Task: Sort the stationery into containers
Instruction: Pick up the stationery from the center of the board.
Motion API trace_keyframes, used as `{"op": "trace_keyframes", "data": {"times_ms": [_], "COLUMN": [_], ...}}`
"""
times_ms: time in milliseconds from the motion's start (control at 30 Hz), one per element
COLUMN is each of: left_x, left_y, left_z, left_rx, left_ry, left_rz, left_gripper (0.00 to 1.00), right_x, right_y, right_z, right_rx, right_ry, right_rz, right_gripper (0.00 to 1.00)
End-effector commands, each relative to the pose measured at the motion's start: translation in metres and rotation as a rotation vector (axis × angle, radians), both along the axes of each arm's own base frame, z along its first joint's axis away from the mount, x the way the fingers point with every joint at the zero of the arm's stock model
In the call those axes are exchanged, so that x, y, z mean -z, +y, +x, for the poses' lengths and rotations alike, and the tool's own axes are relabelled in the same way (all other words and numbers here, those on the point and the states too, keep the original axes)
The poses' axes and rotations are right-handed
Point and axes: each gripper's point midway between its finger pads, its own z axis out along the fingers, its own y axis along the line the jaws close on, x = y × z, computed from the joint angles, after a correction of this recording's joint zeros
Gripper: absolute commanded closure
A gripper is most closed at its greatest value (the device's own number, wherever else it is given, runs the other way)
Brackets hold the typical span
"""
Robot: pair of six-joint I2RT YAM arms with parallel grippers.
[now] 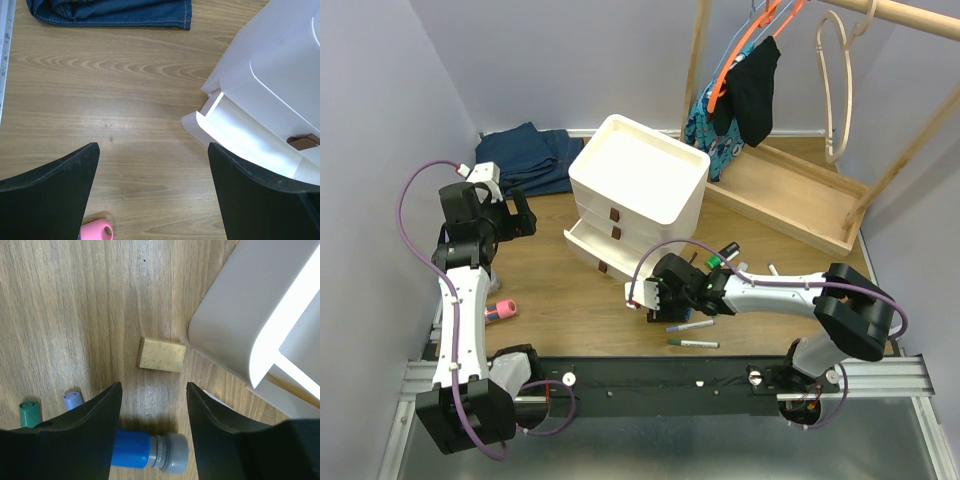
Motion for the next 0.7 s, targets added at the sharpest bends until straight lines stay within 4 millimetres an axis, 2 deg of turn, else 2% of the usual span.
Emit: {"op": "trace_keyframes", "data": {"times_ms": [0,300,467,667], "left_x": [-0.005,-0.001,-0.001,0.005], "left_y": [-0.002,-0.004,-0.004,-0.004], "left_z": [0.001,0.000,0.000,-0.001], "left_rx": [0.005,0.002,-0.002,-0.002], "left_ry": [-0.035,-0.022,-0.021,-0.008], "left_rz": [-0.020,-0.038,-0.039,-0.042], "left_gripper": [0.01,0.01,0.01,0.01], "right_x": [-0.004,-0.006,0.004,0.004], "right_y": [0.009,0.027,0.031,0.036], "right_z": [0.005,0.003,0.008,0.011], "right_rx": [-0.001,0.024,0.086,0.096], "right_ry": [-0.010,0.046,0.116,0.137], "right_rz": [0.024,0.076,0.075,0.078], "right_gripper": [0.35,0.35,0.36,0.45]}}
